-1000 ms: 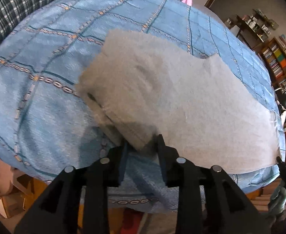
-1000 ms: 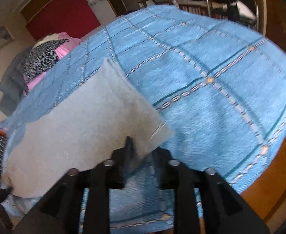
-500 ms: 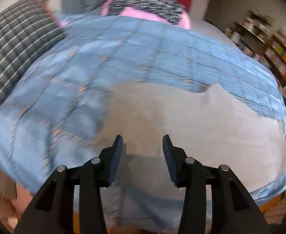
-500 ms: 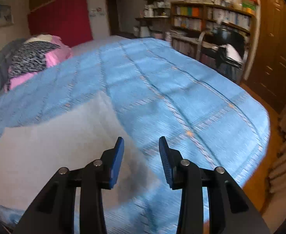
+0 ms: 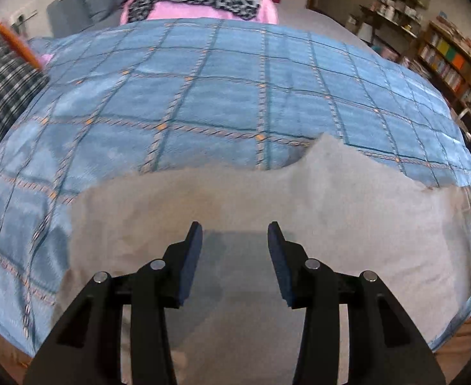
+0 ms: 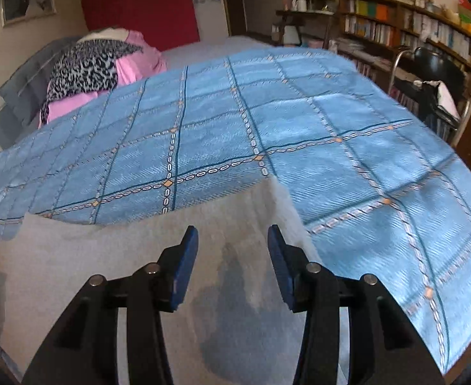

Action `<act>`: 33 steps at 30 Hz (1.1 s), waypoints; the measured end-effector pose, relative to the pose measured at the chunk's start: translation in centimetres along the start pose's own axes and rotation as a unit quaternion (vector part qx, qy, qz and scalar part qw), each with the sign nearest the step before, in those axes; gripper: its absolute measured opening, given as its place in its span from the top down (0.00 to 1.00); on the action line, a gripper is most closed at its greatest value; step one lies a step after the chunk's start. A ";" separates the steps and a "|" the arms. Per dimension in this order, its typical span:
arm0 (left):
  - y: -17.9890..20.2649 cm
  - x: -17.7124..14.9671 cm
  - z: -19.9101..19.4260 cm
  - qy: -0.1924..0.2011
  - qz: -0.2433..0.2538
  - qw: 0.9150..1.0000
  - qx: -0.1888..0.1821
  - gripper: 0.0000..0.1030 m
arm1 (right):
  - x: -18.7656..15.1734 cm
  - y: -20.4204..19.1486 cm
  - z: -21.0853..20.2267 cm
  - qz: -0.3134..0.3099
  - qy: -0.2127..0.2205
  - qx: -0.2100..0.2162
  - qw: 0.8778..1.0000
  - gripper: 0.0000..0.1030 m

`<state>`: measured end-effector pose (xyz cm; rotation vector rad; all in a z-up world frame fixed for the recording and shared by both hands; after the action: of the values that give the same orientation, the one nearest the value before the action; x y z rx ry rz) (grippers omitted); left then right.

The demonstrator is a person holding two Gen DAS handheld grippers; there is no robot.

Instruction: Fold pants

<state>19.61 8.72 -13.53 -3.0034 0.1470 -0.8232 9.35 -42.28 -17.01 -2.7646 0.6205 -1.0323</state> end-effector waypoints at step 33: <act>10.0 8.3 13.5 0.011 0.046 0.996 0.069 0.34 | 0.3 2.4 6.4 -0.004 -0.011 -0.058 0.998 0.55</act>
<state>32.74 -2.04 -21.38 -2.8355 0.2184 -0.8229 12.94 -44.72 -22.35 -2.8749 0.6874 -0.9971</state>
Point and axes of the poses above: each gripper's, at about its wrist camera, not at the fingertips, and z roughly the way its jaws point, y to its right, x to its top, the point moved 5 cm from there along z, roughly the way its jaws point, and after that the axes turned 5 degrees about x, right-handed, at the moved point
